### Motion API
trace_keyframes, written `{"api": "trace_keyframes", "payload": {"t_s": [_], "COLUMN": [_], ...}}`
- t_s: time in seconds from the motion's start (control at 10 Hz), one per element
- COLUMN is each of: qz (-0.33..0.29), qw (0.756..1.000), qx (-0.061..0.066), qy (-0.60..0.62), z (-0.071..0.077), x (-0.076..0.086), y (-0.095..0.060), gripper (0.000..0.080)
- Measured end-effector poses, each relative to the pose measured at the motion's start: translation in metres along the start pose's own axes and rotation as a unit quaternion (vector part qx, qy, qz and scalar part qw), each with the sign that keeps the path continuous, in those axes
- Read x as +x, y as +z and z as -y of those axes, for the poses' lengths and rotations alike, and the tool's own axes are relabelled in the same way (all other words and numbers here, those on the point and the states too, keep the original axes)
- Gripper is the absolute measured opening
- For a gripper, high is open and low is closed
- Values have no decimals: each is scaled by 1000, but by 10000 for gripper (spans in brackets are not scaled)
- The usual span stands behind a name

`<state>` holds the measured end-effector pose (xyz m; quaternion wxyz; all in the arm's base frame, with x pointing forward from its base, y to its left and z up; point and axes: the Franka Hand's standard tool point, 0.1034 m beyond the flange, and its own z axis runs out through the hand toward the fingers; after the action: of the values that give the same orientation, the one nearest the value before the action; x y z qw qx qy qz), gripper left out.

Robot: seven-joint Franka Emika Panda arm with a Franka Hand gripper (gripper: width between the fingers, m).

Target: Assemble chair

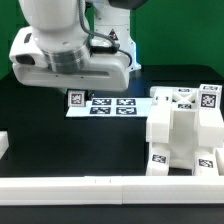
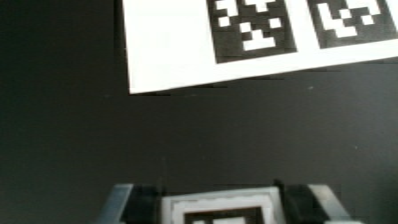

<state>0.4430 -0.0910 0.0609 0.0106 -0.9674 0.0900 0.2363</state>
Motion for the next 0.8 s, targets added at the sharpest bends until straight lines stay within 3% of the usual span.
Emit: {"api": "trace_keyframes", "payload": {"t_s": [0.1, 0.3, 0.4, 0.6, 0.8], "qz": [-32, -106, -156, -235, -304], "qw": [999, 994, 987, 972, 953], "qx": [-1, 11, 26, 25, 18], "qy": [-2, -12, -8, -3, -4], "z": [4, 30, 54, 87, 77], "x": [2, 3, 5, 4, 8], "y": [-4, -39, -60, -75, -70], "gripper": [282, 282, 282, 282, 282]}}
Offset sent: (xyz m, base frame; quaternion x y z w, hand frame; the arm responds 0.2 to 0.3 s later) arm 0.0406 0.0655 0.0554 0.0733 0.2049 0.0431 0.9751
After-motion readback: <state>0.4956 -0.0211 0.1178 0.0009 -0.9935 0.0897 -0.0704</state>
